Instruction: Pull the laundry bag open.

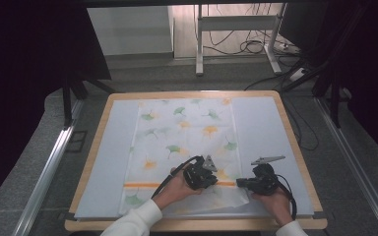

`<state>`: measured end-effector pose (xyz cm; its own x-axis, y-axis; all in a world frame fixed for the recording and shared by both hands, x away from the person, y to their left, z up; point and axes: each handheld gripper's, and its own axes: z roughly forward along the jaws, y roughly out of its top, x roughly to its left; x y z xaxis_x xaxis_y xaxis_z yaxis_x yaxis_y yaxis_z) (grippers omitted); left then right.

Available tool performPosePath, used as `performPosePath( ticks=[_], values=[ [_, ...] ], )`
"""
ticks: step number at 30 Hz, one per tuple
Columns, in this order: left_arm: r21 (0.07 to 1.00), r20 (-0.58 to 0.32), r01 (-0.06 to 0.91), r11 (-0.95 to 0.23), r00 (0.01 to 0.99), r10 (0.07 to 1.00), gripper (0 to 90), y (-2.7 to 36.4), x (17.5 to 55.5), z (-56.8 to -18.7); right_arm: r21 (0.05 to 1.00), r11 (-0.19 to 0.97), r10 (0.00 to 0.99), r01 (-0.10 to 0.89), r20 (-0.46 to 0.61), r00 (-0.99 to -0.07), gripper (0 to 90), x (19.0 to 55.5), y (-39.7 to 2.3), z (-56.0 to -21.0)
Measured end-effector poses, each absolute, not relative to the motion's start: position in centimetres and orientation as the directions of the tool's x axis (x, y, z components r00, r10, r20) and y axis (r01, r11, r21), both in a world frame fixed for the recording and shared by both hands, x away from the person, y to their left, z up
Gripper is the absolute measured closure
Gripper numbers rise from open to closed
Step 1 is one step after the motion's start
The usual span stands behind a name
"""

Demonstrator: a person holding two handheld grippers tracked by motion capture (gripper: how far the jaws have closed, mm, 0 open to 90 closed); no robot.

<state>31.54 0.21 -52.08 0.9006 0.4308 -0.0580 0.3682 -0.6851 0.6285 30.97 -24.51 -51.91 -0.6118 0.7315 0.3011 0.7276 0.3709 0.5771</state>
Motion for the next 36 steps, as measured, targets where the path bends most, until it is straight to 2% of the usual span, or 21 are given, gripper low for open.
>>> performPosePath(
  ticks=[36],
  values=[
    [0.627,-0.083,0.423,-0.654,0.871,0.484,85.9,4.9,31.0,-52.3,0.584,0.377,0.727,0.719,0.294,-0.621,90.0,30.9,-24.5,-51.9]
  ],
)
